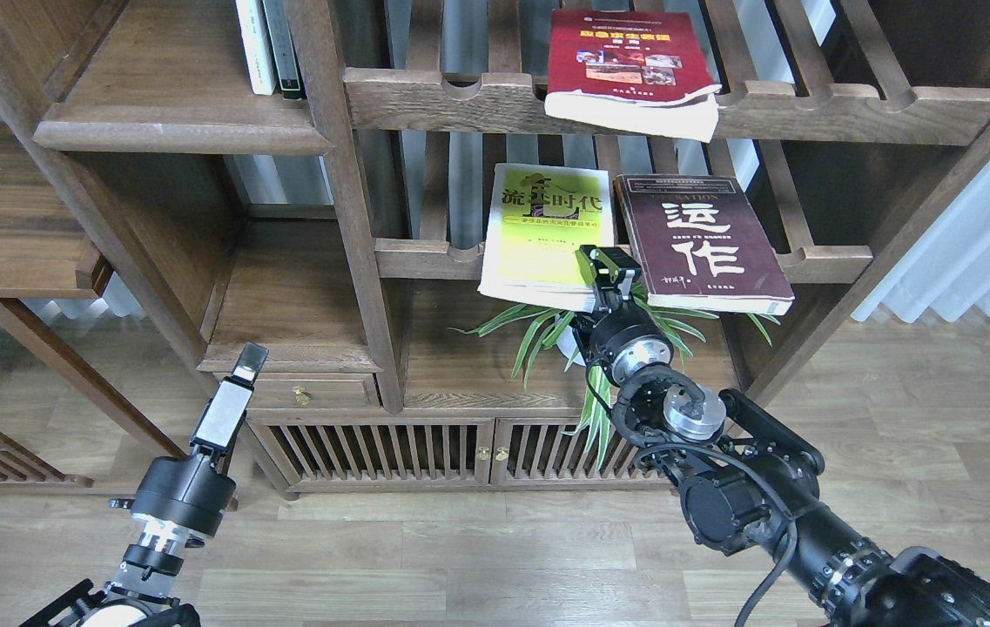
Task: Organize books on shelf
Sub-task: 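Grasp the yellow-green book with the right gripper and tip it outward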
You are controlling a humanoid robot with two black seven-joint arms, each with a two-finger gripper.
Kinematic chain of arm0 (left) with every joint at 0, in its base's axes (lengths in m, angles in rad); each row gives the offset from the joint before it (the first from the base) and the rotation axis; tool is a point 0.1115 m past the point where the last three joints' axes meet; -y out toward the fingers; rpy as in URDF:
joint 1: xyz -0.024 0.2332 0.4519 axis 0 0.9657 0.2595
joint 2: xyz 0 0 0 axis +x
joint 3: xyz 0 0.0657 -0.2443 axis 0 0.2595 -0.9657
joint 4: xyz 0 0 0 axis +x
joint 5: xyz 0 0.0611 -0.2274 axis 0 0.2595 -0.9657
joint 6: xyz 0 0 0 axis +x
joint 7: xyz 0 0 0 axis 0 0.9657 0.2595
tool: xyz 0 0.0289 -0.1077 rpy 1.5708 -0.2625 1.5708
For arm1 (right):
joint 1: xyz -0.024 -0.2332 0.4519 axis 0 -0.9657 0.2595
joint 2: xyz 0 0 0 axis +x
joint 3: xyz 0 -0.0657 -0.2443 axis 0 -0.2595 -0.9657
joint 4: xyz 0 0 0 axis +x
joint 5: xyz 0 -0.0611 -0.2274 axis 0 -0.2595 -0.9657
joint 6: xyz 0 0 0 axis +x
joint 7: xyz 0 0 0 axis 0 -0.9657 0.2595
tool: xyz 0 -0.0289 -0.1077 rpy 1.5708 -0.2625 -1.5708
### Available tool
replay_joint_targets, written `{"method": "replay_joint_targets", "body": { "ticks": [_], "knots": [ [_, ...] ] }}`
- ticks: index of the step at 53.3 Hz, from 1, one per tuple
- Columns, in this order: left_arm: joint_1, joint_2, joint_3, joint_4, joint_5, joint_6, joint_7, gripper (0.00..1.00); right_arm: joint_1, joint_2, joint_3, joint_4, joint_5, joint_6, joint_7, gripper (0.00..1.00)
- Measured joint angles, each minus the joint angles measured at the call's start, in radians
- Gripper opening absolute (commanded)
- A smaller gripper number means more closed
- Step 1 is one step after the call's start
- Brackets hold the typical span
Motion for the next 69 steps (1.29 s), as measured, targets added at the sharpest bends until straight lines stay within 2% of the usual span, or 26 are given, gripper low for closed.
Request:
{"method": "replay_joint_targets", "body": {
  "ticks": [8, 17, 29, 41, 53, 56, 69],
  "knots": [
    [0.006, 0.0, 0.0, 0.0, 0.0, 0.0, 0.0, 1.0, -0.002, 0.0, -0.003, 0.001, 0.0, 0.035, -0.003, 0.26],
    [0.023, 0.0, 0.0, 0.0, 0.0, 0.0, 0.0, 1.0, -0.004, 0.0, -0.019, 0.001, 0.0, 0.103, -0.007, 0.18],
    [0.04, 0.0, 0.002, -0.001, 0.0, 0.0, 0.0, 1.0, -0.007, 0.0, -0.025, 0.001, 0.0, 0.128, -0.008, 0.05],
    [0.041, 0.0, 0.002, 0.012, -0.005, 0.0, 0.0, 1.0, -0.014, 0.0, -0.026, 0.0, 0.0, 0.234, -0.044, 0.04],
    [0.037, -0.002, -0.001, 0.031, -0.047, 0.0, 0.0, 0.98, -0.056, 0.0, -0.026, 0.048, -0.007, 0.354, -0.118, 0.04],
    [0.039, -0.001, -0.001, 0.029, -0.068, 0.0, 0.0, 0.98, -0.093, 0.0, -0.022, 0.101, -0.01, 0.408, -0.152, 0.04],
    [0.054, 0.0, 0.001, 0.005, -0.17, 0.0, 0.0, 0.98, -0.231, -0.017, -0.026, 0.326, -0.01, 0.424, -0.167, 0.04]
  ]
}}
